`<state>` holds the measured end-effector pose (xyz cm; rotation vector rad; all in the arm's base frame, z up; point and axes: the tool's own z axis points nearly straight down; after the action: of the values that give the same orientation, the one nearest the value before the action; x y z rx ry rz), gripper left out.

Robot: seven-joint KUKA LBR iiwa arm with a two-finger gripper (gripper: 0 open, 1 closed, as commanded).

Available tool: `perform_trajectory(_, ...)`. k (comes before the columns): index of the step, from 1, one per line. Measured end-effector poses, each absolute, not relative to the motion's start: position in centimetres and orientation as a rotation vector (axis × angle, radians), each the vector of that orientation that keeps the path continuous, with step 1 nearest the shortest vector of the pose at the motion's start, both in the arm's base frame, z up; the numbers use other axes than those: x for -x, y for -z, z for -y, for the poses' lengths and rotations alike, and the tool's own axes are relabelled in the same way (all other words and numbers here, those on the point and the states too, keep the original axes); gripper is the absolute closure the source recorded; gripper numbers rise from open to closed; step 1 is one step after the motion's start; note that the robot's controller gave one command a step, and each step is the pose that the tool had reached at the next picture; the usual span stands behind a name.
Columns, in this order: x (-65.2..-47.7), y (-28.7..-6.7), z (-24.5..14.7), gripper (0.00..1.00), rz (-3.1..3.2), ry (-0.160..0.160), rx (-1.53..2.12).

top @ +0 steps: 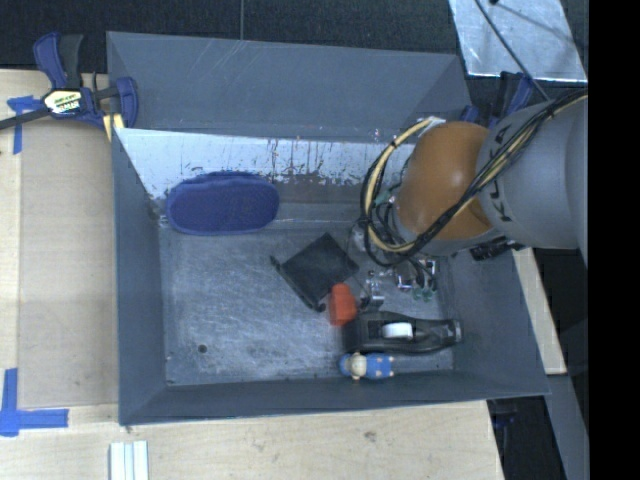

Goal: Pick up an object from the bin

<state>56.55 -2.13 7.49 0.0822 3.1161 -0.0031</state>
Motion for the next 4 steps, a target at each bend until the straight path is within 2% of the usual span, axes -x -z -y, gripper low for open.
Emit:
perform_trajectory(1,-55.6,-7.1,-3.5,0.00,-3.127,-0.002,0.199)
perform_trajectory(2,-58.7,-9.5,6.6,0.00,-3.061,0.004,0.605)
perform_trajectory(3,-57.5,-7.7,-4.4,0.00,-3.015,-0.006,0.878)
perform_trajectory(4,-51.0,-10.7,7.3,0.00,-2.946,0.004,1.095)
